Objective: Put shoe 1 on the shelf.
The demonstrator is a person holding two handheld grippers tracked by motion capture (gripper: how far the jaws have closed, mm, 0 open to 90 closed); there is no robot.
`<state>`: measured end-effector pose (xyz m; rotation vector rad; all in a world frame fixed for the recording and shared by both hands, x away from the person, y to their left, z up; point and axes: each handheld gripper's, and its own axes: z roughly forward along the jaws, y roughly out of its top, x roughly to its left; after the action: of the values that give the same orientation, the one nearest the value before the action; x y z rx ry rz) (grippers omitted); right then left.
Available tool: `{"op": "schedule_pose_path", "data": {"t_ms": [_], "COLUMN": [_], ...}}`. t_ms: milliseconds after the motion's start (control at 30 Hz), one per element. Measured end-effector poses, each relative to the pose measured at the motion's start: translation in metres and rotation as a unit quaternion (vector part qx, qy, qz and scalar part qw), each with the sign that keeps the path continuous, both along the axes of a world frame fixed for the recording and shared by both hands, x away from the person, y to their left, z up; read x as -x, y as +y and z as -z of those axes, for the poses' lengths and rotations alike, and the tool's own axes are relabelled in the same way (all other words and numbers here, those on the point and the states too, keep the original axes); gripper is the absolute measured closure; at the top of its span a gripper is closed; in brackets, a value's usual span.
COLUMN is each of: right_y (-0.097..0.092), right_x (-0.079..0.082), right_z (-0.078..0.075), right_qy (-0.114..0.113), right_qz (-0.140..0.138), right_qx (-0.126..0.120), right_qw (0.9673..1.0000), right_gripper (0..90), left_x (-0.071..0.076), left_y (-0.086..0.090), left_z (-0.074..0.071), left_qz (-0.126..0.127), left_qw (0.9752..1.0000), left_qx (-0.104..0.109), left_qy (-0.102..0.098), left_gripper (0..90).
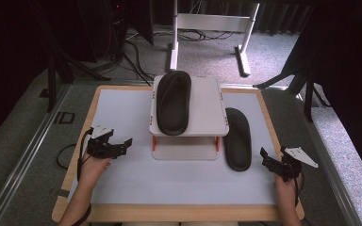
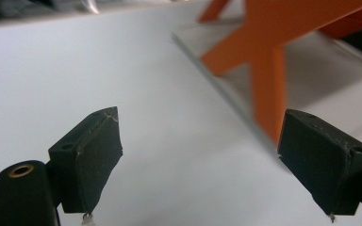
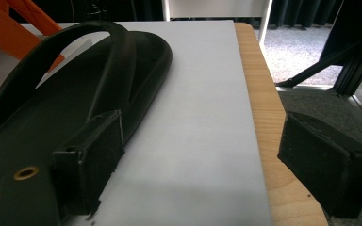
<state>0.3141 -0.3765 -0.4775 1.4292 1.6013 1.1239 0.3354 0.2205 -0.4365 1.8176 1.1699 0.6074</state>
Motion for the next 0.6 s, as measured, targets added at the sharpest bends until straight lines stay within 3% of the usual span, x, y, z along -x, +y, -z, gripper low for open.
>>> {"op": "schedule_pose_path", "data": {"t_ms": [67, 100, 133, 233, 267, 400, 600], "right_y": [0.000, 0.000, 0.001, 0.000, 0.000, 0.002, 0.003], "right_x": [0.000, 0.000, 0.001, 0.000, 0.000, -0.002, -0.003], "right_z": [0.000, 0.000, 0.000, 0.000, 0.000, 0.000, 0.000], "right_qy": [-0.002, -0.003, -0.003, 0.006, 0.007, 0.016, 0.031], "right_qz": [0.002, 0.002, 0.007, 0.000, 0.003, -0.003, -0.018], "right_qx": [0.003, 0.003, 0.004, -0.004, -0.004, 0.002, 0.009], "right_qw": [1.0000, 1.0000, 1.0000, 1.0000, 1.0000, 0.9999, 0.9993], "right_gripper": [13.5, 13.4, 13.1, 12.4, 12.3, 12.4, 12.3], "left_x": [0.003, 0.003, 0.008, 0.018, 0.021, 0.028, 0.040], "left_y": [0.004, 0.004, 0.008, 0.016, 0.019, 0.031, 0.043], "left_z": [0.006, 0.006, 0.012, 0.017, 0.019, 0.027, 0.038], "left_qz": [-0.026, -0.026, -0.055, -0.097, -0.101, -0.110, -0.131], "left_qw": [0.9996, 0.9996, 0.9980, 0.9925, 0.9907, 0.9874, 0.9806], "left_qx": [0.006, 0.006, 0.008, 0.012, 0.022, 0.051, 0.062], "left_qy": [-0.009, -0.009, -0.029, -0.074, -0.088, -0.102, -0.132], "left_gripper": [6.8, 1.9, 0.5, 0.5, 0.5, 0.5, 0.5]}}
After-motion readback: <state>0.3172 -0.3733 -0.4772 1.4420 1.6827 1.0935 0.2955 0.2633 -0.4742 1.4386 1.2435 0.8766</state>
